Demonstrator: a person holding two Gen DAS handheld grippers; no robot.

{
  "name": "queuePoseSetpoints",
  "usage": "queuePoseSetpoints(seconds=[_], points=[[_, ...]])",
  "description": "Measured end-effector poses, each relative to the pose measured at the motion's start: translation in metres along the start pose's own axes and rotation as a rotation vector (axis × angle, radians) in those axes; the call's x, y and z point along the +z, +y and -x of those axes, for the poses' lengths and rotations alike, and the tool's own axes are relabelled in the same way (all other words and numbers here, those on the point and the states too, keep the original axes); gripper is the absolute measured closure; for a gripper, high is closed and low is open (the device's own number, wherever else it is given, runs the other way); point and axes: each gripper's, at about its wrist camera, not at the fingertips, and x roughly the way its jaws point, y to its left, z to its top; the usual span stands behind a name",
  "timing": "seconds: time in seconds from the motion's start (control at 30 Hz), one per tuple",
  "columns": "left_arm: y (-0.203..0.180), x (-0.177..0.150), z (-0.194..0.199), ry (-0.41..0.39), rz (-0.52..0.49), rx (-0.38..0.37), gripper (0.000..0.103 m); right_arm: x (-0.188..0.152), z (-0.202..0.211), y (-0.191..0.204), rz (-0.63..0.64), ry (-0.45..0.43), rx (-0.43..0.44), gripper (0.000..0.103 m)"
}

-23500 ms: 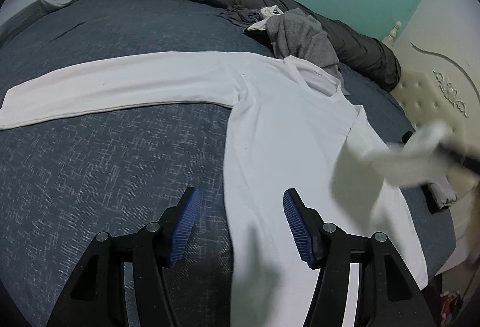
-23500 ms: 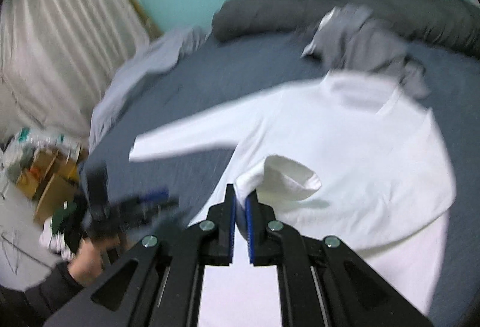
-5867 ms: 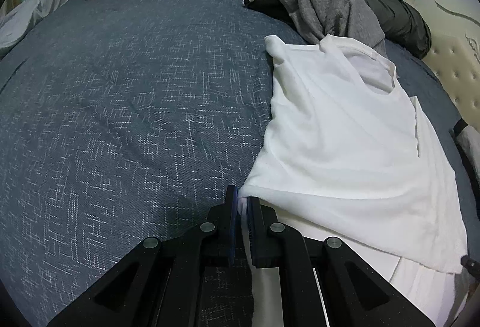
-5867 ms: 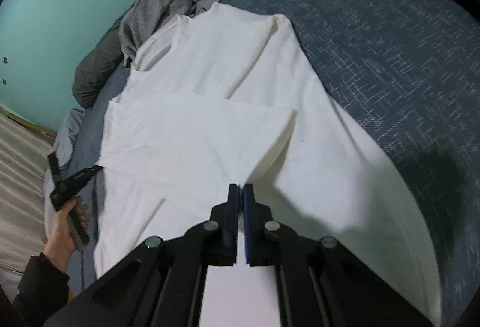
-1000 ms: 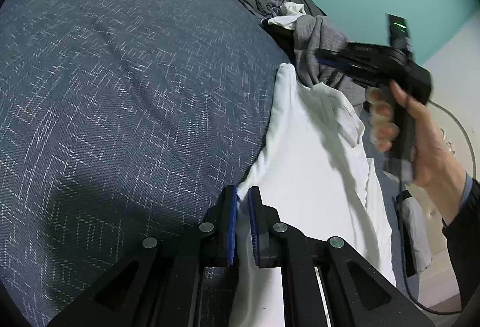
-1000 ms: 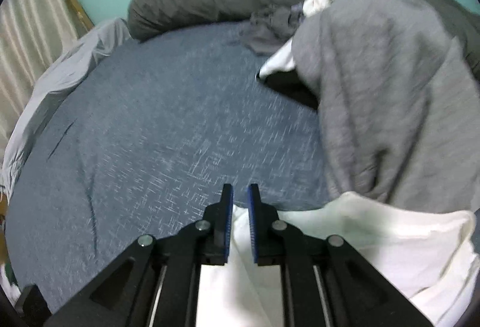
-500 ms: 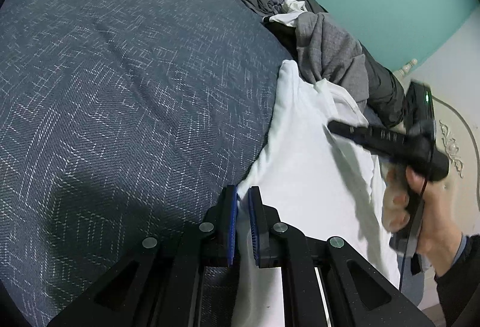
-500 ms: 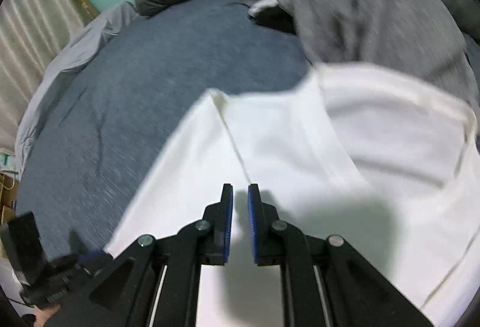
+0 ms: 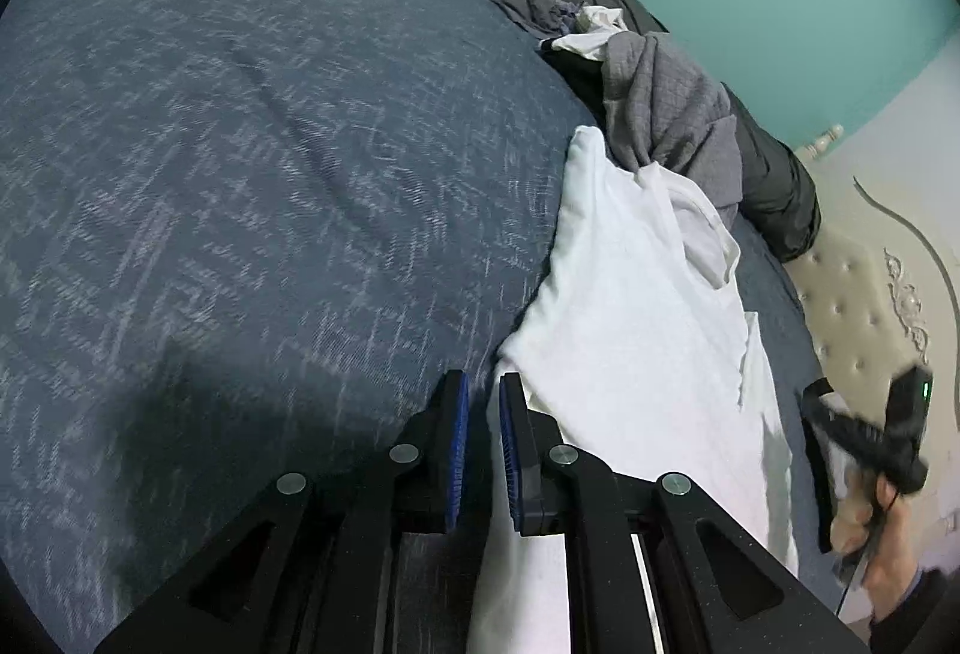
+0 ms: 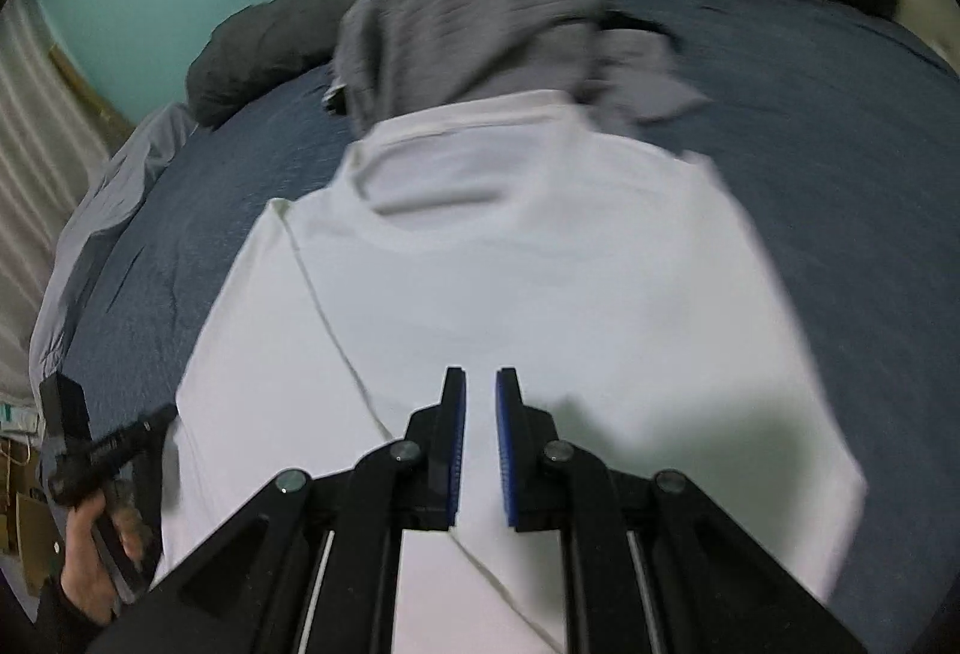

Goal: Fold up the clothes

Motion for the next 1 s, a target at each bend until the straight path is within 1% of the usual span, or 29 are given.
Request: queuePoseSetpoints(seconds=[0.13,0.27,0.37,0.43,0.47,0.5,0.57,0.67,0.73,0.8,1.0], points=[[-0.001,-0.011,0.017,0.042,0.011,0.016,0.077,-0.026,0.037,-0.037,-0.067,-0.001,-0.013,0.094],[-0.005,-0.03,0.036,0.108,-0.029,0.051,0.075,-0.057,0.069,-0.066,-0.108,0.021,-0.044,0.094],[-0.009,-0.05,0.055,0.163,-0.062,0.062,0.074,-0.081,0.092,-0.084,-0.143,0.042,-0.047,0.094],[-0.012,-0.062,0.066,0.192,-0.08,0.072,0.071,-0.097,0.103,-0.093,-0.159,0.067,-0.052,0.091],[-0.013,-0.069,0.072,0.208,-0.091,0.078,0.07,-0.107,0.11,-0.097,-0.162,0.08,-0.055,0.086],[-0.015,-0.077,0.079,0.225,-0.104,0.083,0.069,-0.116,0.116,-0.1,-0.164,0.093,-0.057,0.077],[-0.017,-0.094,0.089,0.265,-0.123,0.089,0.069,-0.134,0.127,-0.106,-0.171,0.119,-0.054,0.069],[-0.019,-0.115,0.102,0.311,-0.146,0.091,0.068,-0.16,0.143,-0.112,-0.173,0.153,-0.046,0.069],[-0.02,-0.13,0.111,0.341,-0.156,0.086,0.063,-0.176,0.153,-0.114,-0.164,0.177,-0.05,0.069],[-0.022,-0.142,0.12,0.366,-0.159,0.085,0.06,-0.191,0.163,-0.114,-0.153,0.201,-0.05,0.069],[-0.024,-0.171,0.144,0.405,-0.18,0.095,0.058,-0.229,0.187,-0.114,-0.132,0.247,-0.041,0.068]])
